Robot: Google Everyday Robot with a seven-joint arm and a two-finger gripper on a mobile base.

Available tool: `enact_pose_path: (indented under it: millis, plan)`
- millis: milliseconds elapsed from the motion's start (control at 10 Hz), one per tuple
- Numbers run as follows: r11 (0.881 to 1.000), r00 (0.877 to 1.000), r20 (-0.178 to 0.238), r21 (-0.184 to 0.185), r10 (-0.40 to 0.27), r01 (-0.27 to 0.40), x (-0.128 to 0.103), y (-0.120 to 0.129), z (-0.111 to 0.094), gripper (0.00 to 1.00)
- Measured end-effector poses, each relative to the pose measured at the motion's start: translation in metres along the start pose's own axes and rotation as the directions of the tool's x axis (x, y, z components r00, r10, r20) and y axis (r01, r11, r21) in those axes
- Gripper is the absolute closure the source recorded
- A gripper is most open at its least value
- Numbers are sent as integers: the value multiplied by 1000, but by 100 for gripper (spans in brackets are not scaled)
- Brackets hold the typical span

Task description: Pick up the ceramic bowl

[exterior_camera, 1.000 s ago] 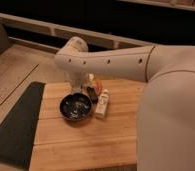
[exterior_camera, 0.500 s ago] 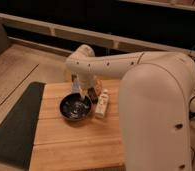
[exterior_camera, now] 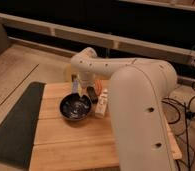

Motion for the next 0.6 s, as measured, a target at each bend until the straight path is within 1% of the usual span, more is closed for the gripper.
enact_pose_path:
  millis: [400, 500, 600]
  plan:
    - [1000, 1000, 0, 0, -2, 2, 0, -1, 1, 35]
    - [1000, 1000, 2, -1, -12, 12, -2, 0, 5, 35]
    - [999, 999, 14, -7, -41, 41, -9, 4, 11, 35]
